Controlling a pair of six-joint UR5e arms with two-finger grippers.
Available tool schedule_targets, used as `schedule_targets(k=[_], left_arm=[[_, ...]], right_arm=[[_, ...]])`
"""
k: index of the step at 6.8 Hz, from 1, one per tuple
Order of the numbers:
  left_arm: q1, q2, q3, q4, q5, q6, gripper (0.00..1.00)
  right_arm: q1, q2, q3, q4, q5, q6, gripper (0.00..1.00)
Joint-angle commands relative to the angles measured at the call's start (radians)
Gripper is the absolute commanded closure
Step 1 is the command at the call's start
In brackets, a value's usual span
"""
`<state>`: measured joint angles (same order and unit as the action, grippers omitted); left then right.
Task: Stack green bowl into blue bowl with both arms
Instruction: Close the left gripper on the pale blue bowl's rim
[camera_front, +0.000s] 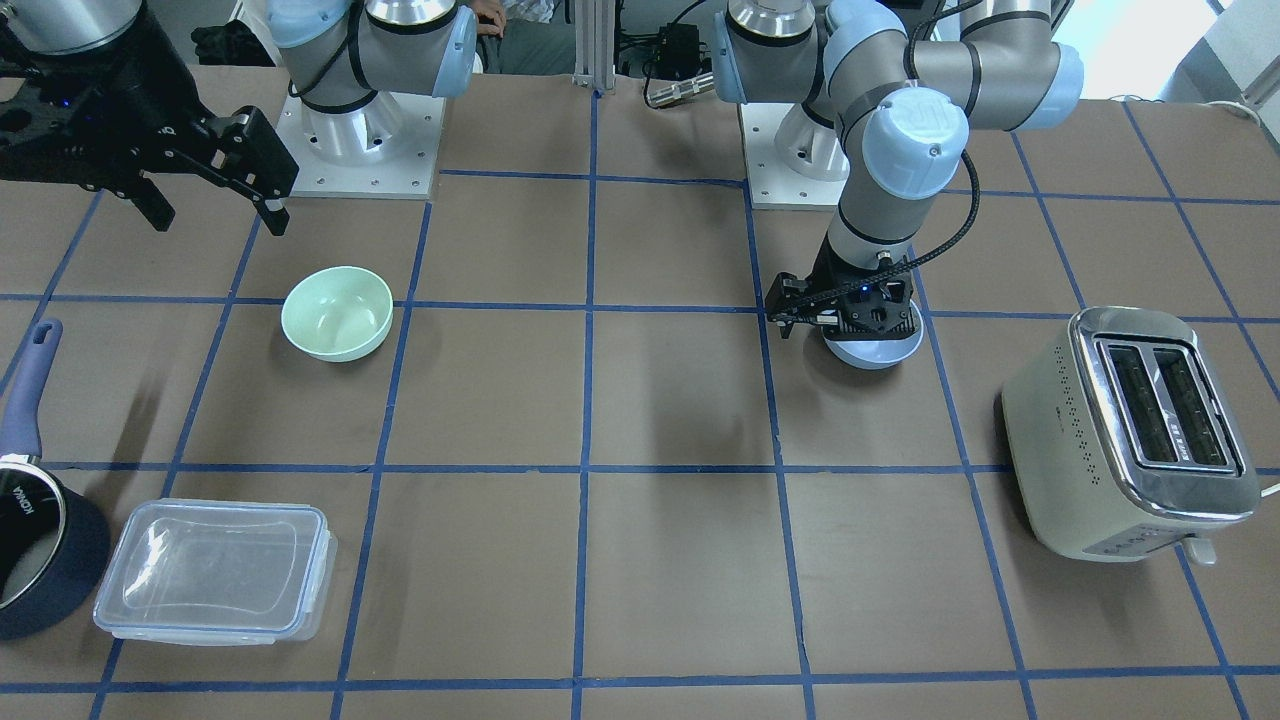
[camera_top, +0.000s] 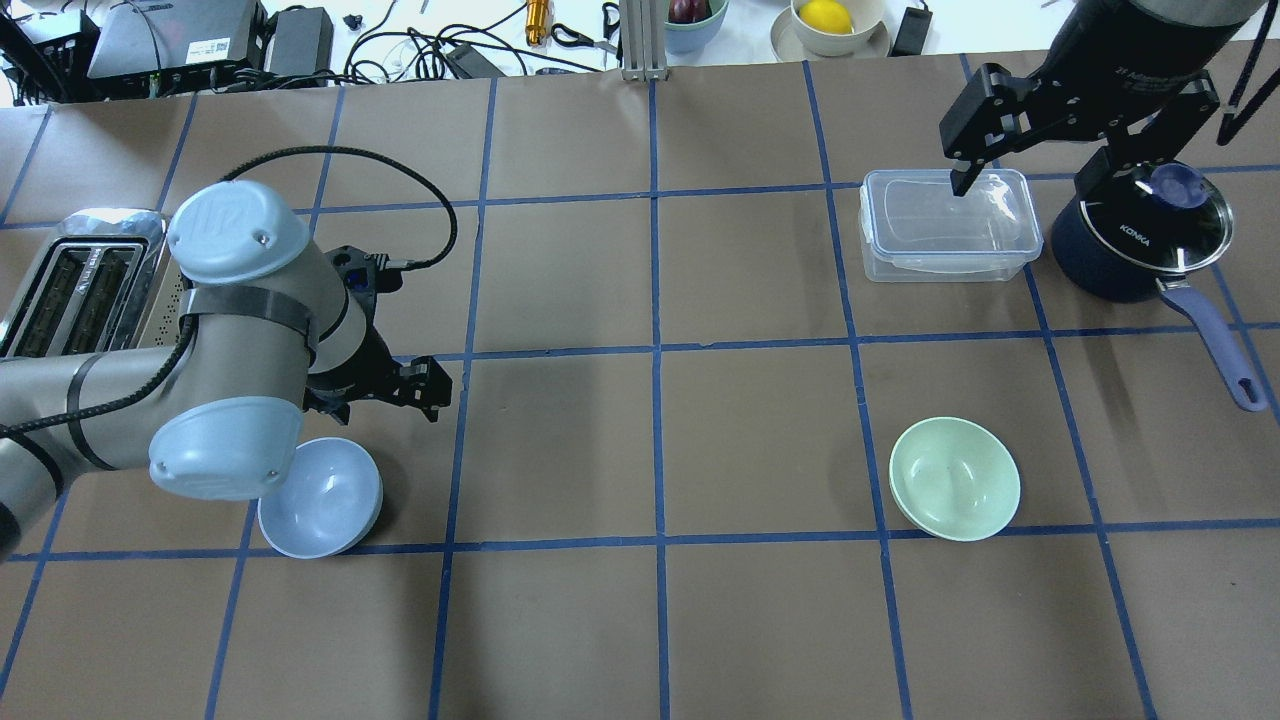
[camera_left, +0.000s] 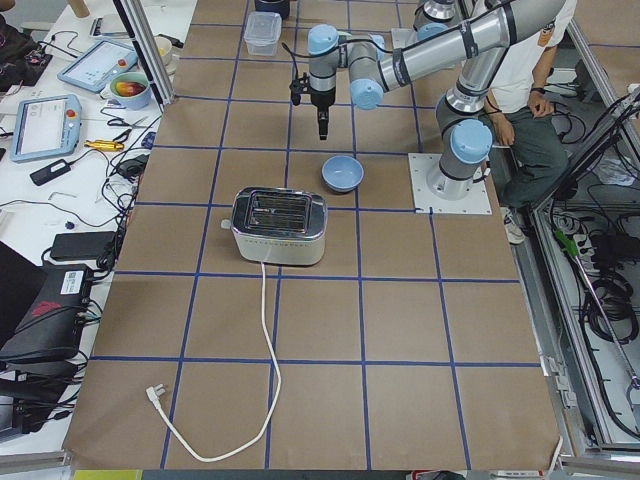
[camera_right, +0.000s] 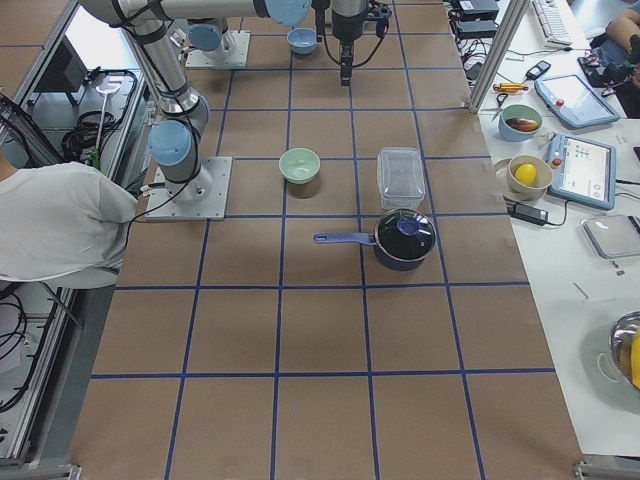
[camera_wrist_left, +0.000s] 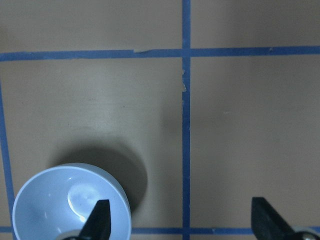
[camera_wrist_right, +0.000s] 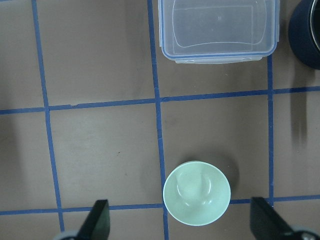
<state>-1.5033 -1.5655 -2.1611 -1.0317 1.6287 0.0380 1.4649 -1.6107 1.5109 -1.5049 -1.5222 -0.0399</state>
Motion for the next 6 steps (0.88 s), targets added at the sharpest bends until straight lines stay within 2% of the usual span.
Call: schedule_targets(k=[1, 2, 3, 4, 5, 6], left_arm=[[0.046, -0.008, -0.131, 0.065, 0.038, 0.019, 0.04], [0.049, -0.024, -0.181, 0.162, 0.069, 0.022, 0.11], [0.049, -0.022, -0.19, 0.173, 0.069, 0.037, 0.75], [0.049, -0.031, -0.192, 0.173, 0.059, 0.036, 0.93], [0.049, -0.034, -0.187, 0.174, 0.057, 0.036, 1.0], [0.049, -0.036, -0.187, 0.179, 0.056, 0.025, 1.0]], right_arm=[[0.0, 0.0, 0.0, 0.0, 0.001, 0.0, 0.0], [0.0, 0.0, 0.0, 0.0, 0.001, 0.0, 0.0], [0.0, 0.0, 0.0, 0.0, 0.001, 0.0, 0.0], [-0.002, 0.0, 0.0, 0.0, 0.001, 0.0, 0.0], [-0.002, 0.0, 0.0, 0.0, 0.001, 0.0, 0.0], [0.0, 0.0, 0.0, 0.002, 0.001, 0.0, 0.0]])
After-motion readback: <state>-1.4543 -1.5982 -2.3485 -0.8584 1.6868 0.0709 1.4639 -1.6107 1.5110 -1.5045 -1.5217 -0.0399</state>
